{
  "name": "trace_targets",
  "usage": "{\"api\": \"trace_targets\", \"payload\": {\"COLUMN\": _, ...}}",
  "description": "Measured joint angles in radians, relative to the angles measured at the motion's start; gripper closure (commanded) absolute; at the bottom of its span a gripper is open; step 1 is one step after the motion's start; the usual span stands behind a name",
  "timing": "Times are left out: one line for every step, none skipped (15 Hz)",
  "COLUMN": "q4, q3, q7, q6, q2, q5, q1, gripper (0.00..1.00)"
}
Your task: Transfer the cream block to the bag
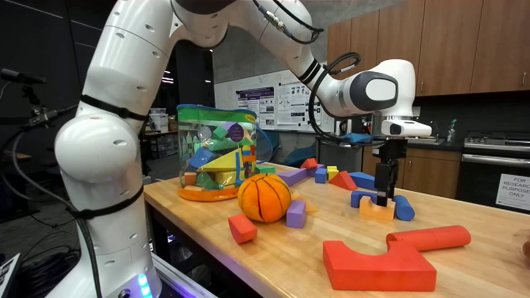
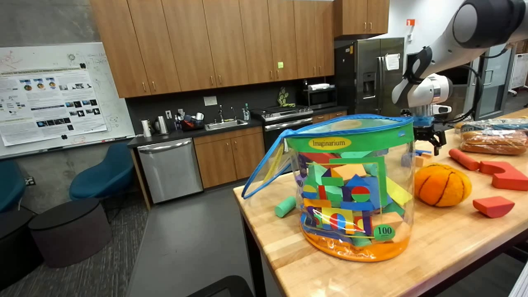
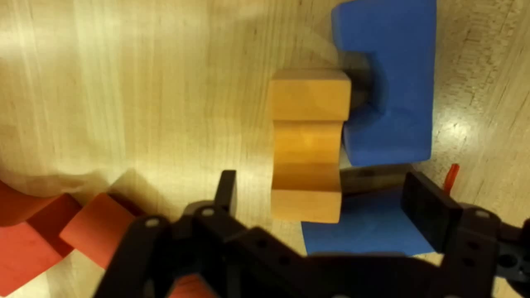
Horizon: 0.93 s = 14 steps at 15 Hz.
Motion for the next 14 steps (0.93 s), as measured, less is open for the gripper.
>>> {"api": "trace_targets", "payload": {"q4": 0.000, "q3": -0.001, "q7": 0.009, "q6": 0.004, "q2": 0.002, "q5": -0.001, "q1": 0.001, "gripper": 0.00}}
{"api": "trace_targets", "payload": {"q4": 0.000, "q3": -0.002, "q7": 0.015, "q6": 0.006, "q2": 0.003, "q5": -0.002, "q1": 0.003, "gripper": 0.00}}
{"api": "trace_targets", "payload": {"q4": 0.000, "q3": -0.003, "q7": 0.020, "q6": 0.008, "q2": 0.003, "q5": -0.002, "q1": 0.003, "gripper": 0.00}}
{"api": "trace_targets", "payload": {"q4": 0.000, "q3": -0.004, "q7": 0.026, "q6": 0.010, "q2": 0.003, "q5": -0.002, "q1": 0.003, "gripper": 0.00}}
{"api": "trace_targets", "payload": {"q4": 0.000, "q3": -0.005, "q7": 0.031, "q6": 0.012, "q2": 0.003, "q5": -0.002, "q1": 0.003, "gripper": 0.00}}
{"api": "trace_targets", "payload": {"q4": 0.000, "q3": -0.006, "q7": 0.036, "q6": 0.014, "q2": 0.005, "q5": -0.002, "q1": 0.003, "gripper": 0.00}}
{"api": "trace_targets", "payload": {"q4": -0.001, "q3": -0.008, "q7": 0.042, "q6": 0.016, "q2": 0.007, "q5": -0.004, "q1": 0.003, "gripper": 0.00}}
{"api": "trace_targets", "payload": {"q4": -0.002, "q3": -0.009, "q7": 0.047, "q6": 0.016, "q2": 0.012, "q5": -0.010, "q1": 0.003, "gripper": 0.00}}
{"api": "trace_targets", "payload": {"q4": -0.005, "q3": -0.011, "q7": 0.051, "q6": 0.016, "q2": 0.016, "q5": -0.022, "q1": 0.003, "gripper": 0.00}}
{"api": "trace_targets", "payload": {"q4": -0.010, "q3": -0.013, "q7": 0.054, "q6": 0.016, "q2": 0.022, "q5": -0.031, "q1": 0.003, "gripper": 0.00}}
{"api": "trace_targets", "payload": {"q4": -0.016, "q3": -0.015, "q7": 0.055, "q6": 0.016, "q2": 0.028, "q5": -0.038, "q1": 0.003, "gripper": 0.00}}
{"api": "trace_targets", "payload": {"q4": -0.023, "q3": -0.018, "q7": 0.055, "q6": 0.017, "q2": 0.034, "q5": -0.041, "q1": 0.003, "gripper": 0.00}}
{"api": "trace_targets", "payload": {"q4": -0.029, "q3": -0.021, "q7": 0.055, "q6": 0.020, "q2": 0.038, "q5": -0.042, "q1": 0.003, "gripper": 0.00}}
{"api": "trace_targets", "payload": {"q4": -0.030, "q3": -0.023, "q7": 0.055, "q6": 0.020, "q2": 0.038, "q5": -0.042, "q1": 0.003, "gripper": 0.00}}
